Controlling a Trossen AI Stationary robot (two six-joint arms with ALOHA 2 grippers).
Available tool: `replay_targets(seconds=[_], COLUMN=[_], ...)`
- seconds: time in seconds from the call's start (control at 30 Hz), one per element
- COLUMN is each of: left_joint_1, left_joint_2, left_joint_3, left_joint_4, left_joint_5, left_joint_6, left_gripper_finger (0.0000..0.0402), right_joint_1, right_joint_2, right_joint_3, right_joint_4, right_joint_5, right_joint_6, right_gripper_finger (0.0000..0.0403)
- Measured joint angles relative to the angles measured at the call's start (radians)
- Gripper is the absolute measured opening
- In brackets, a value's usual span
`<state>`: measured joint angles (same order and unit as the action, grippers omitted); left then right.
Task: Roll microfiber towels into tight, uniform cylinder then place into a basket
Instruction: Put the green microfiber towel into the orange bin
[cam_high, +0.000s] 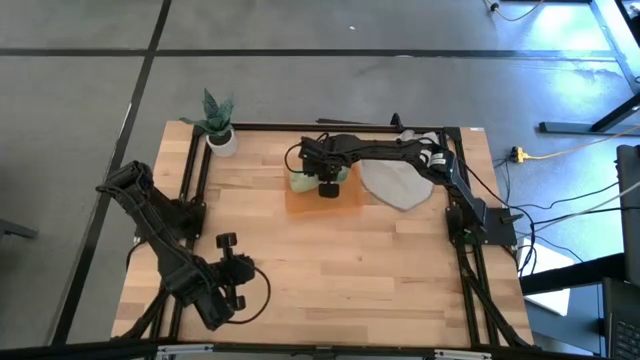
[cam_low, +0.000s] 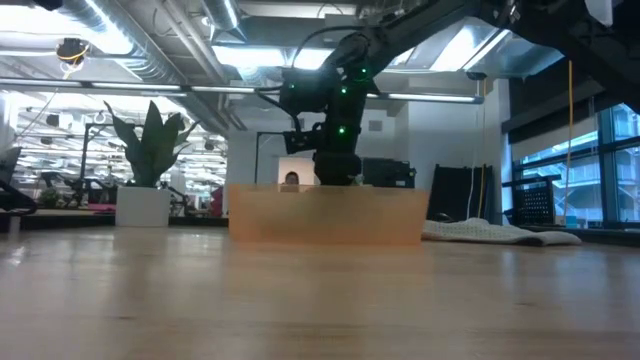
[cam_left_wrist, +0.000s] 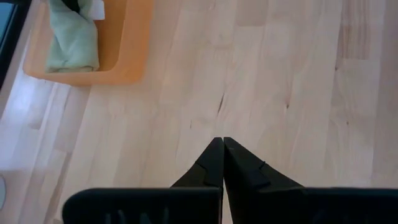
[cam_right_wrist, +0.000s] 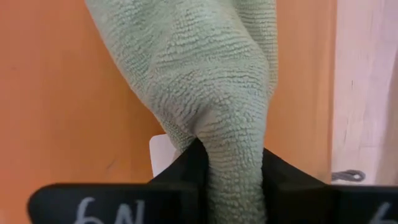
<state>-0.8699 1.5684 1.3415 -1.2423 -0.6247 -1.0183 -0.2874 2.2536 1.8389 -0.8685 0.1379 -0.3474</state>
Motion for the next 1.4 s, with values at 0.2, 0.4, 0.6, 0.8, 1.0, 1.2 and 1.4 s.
replay_targets(seconds=[0.2, 0.4, 0.6, 0.8, 1.0, 1.2, 1.4], left_joint_1=[0.002, 0.002, 0.002, 0.002, 0.002, 0.002, 0.002], left_joint_2=[0.000, 0.000, 0.000, 0.000, 0.000, 0.000, 0.000], left_joint_3=[0.000, 0.000, 0.000, 0.000, 0.000, 0.000, 0.000], left_joint_4=[0.000, 0.001, 0.001, 0.001, 0.001, 0.001, 0.001], left_joint_5=[0.000, 0.000, 0.000, 0.001, 0.001, 0.001, 0.001], left_joint_6=[0.000, 0.000, 0.000, 0.000, 0.000, 0.000, 0.000], left_gripper_finger=[0.0000, 0.0000, 0.0000, 0.0000, 0.0000, 0.0000, 0.0000], right_joint_1=[0.000, 0.000, 0.000, 0.000, 0.003, 0.003, 0.004], right_joint_2=[0.000, 0.000, 0.000, 0.000, 0.000, 0.000, 0.001], right_joint_3=[0.000, 0.000, 0.000, 0.000, 0.000, 0.024, 0.099], right_joint_4=[0.005, 0.004, 0.004, 0.004, 0.004, -0.021, -0.065], right_joint_5=[0.000, 0.000, 0.000, 0.000, 0.038, 0.037, 0.037], right_joint_6=[0.006, 0.005, 0.006, 0.006, 0.028, 0.057, 0.081], right_gripper_finger=[0.0087, 0.0101, 0.0144, 0.0197, 0.0217, 0.0218, 0.0218])
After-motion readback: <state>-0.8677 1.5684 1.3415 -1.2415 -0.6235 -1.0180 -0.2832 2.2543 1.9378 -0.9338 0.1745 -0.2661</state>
